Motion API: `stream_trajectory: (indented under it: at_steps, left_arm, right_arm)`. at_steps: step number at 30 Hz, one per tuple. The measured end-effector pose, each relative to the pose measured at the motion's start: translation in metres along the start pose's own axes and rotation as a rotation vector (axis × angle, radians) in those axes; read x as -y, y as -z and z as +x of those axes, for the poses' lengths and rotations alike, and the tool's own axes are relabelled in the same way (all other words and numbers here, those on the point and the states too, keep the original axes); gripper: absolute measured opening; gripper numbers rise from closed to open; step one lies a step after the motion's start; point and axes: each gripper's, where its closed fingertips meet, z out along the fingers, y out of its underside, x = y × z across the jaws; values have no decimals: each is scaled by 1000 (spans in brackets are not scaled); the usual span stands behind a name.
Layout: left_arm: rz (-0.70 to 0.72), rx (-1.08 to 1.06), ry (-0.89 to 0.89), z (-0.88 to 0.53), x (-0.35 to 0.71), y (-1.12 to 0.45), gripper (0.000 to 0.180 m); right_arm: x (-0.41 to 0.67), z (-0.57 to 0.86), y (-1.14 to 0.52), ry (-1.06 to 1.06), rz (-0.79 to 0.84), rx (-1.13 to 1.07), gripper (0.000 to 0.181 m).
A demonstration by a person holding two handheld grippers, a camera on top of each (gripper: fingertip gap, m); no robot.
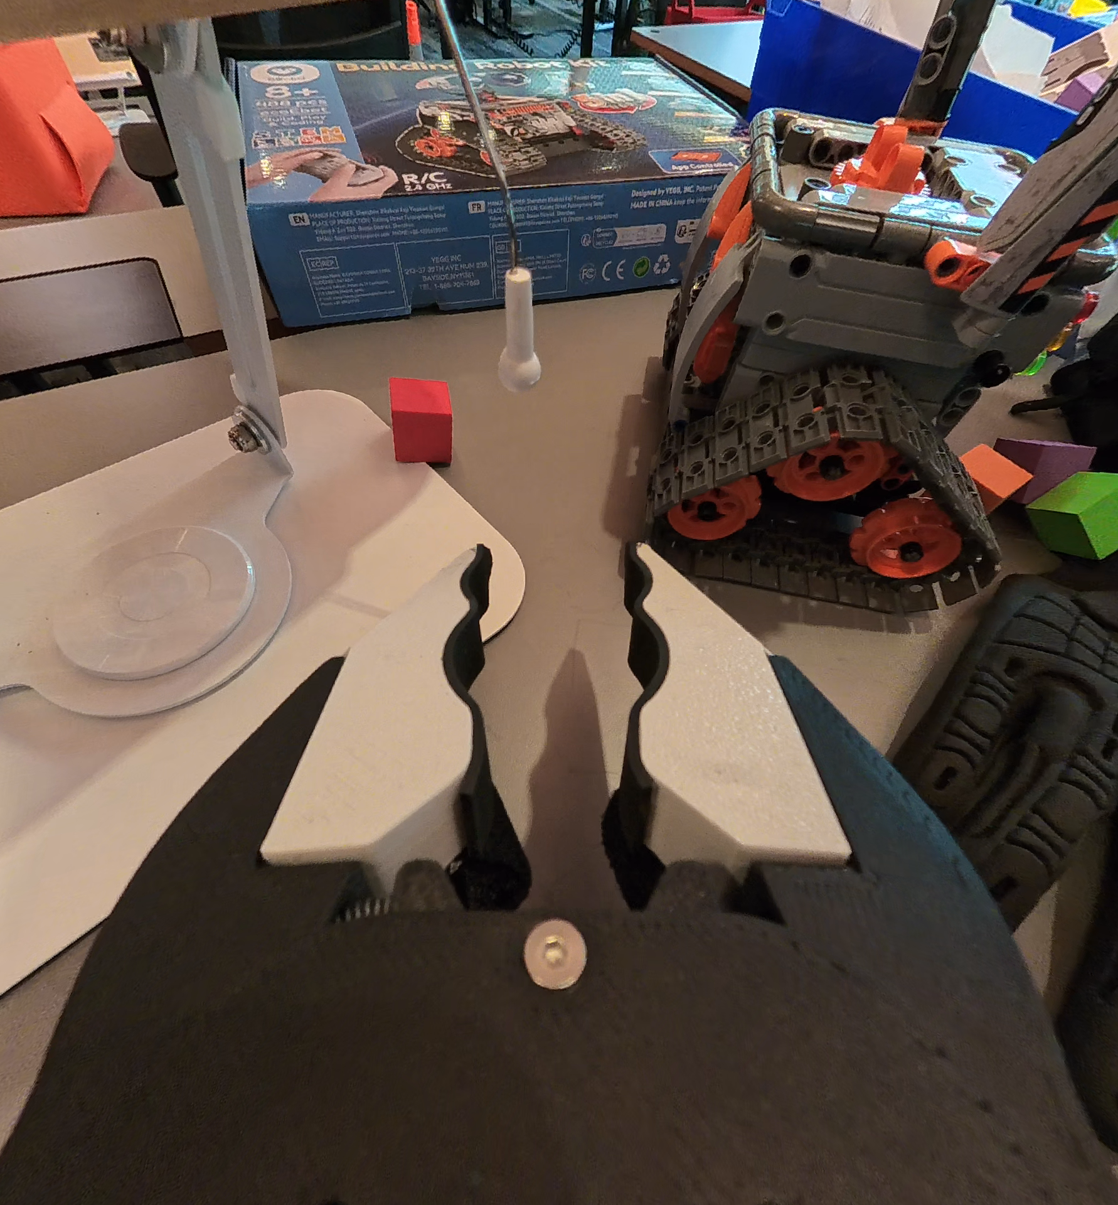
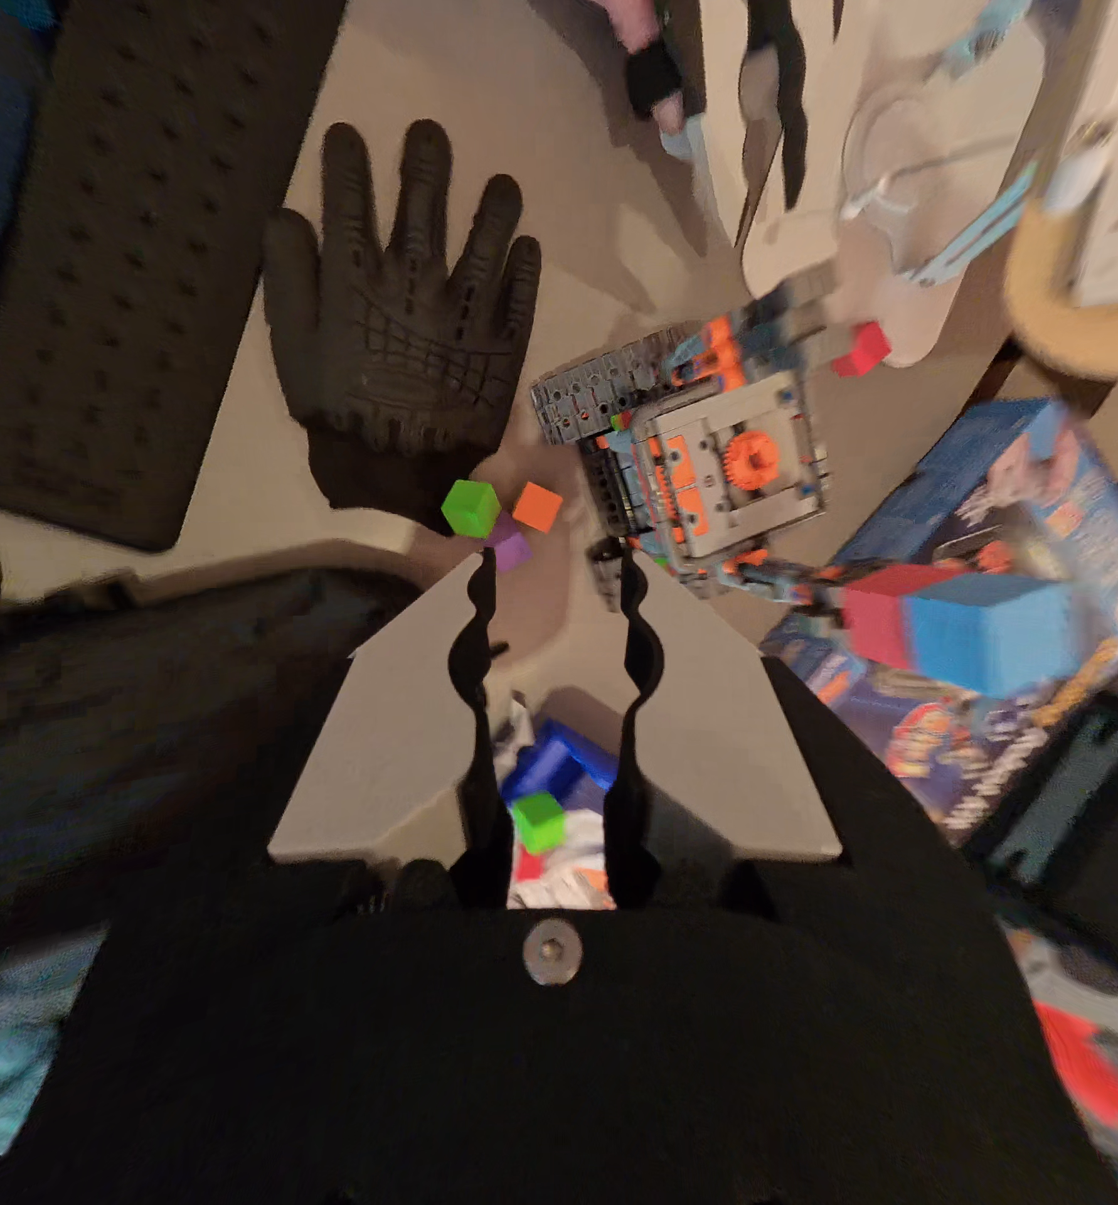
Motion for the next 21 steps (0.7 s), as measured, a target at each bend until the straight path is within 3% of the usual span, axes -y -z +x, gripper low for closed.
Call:
stream_trajectory:
  at_steps: [5,9,17,21]
  left_arm:
    - [-7,0,-4,1,-2,-1,39]
    - [-2,-2,-1,1,-1,-1,39]
    - [-4,-10,-7,3,-1,-2,39]
    - [0,-12,-6,3,0,-1,39]
  right_arm:
    - [-43,-33,-92,-182,-129,-4,40]
    - [-62,-35,-131,-323,-90,-6,41]
    - [-72,-25,-153,-32,-23,-10,36]
    - [-77,-32,-162,37,-9,93,38]
